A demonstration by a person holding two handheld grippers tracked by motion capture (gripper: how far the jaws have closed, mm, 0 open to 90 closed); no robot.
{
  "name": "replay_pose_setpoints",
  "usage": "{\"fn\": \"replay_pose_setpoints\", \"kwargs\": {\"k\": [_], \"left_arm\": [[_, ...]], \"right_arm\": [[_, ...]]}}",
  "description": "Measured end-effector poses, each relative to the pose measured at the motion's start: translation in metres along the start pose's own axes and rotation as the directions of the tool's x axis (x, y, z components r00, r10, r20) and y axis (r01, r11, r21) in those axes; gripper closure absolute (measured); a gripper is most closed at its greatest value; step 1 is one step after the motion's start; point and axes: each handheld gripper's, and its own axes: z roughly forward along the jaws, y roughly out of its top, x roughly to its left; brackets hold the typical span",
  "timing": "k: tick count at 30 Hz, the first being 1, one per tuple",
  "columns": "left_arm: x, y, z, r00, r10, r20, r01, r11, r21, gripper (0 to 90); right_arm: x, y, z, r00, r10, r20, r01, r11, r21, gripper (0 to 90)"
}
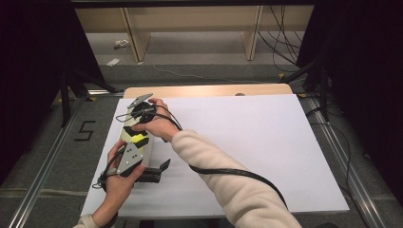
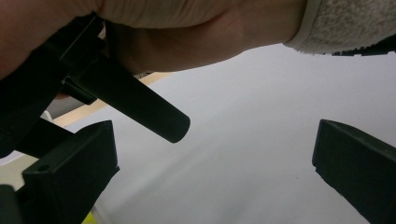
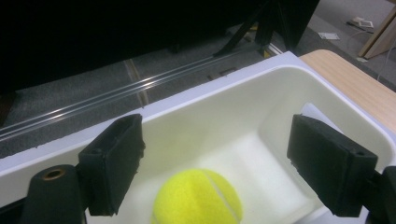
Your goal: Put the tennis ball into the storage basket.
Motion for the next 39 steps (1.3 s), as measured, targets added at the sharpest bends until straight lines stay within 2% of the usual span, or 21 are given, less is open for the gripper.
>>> {"fn": "replay_pose_setpoints", "kwargs": {"k": [8, 26, 31, 39], "left_arm": [[0.000, 0.000, 0.000, 1.0000, 0.001, 0.002, -0.001, 1.0000, 0.000, 0.0], [0.000, 0.000, -0.001, 1.0000, 0.001, -0.005, -0.001, 1.0000, -0.001, 0.0], [0.001, 0.000, -0.001, 1.0000, -0.001, -0.005, 0.001, 1.0000, -0.003, 0.0], [0.001, 0.001, -0.001, 1.0000, 0.001, -0.005, -0.001, 1.0000, -0.002, 0.0]], "right_arm": [[-0.001, 0.000, -0.009, 1.0000, -0.003, 0.003, 0.003, 1.000, -0.019, 18.9], [-0.012, -0.007, -0.045, 0.9995, 0.006, 0.030, -0.004, 0.999, -0.052, 18.7], [-0.018, -0.012, -0.053, 0.9990, 0.008, 0.044, -0.006, 0.999, -0.045, 18.6], [-0.030, -0.022, -0.071, 0.9975, 0.040, 0.058, -0.037, 0.998, -0.052, 18.6]]}}
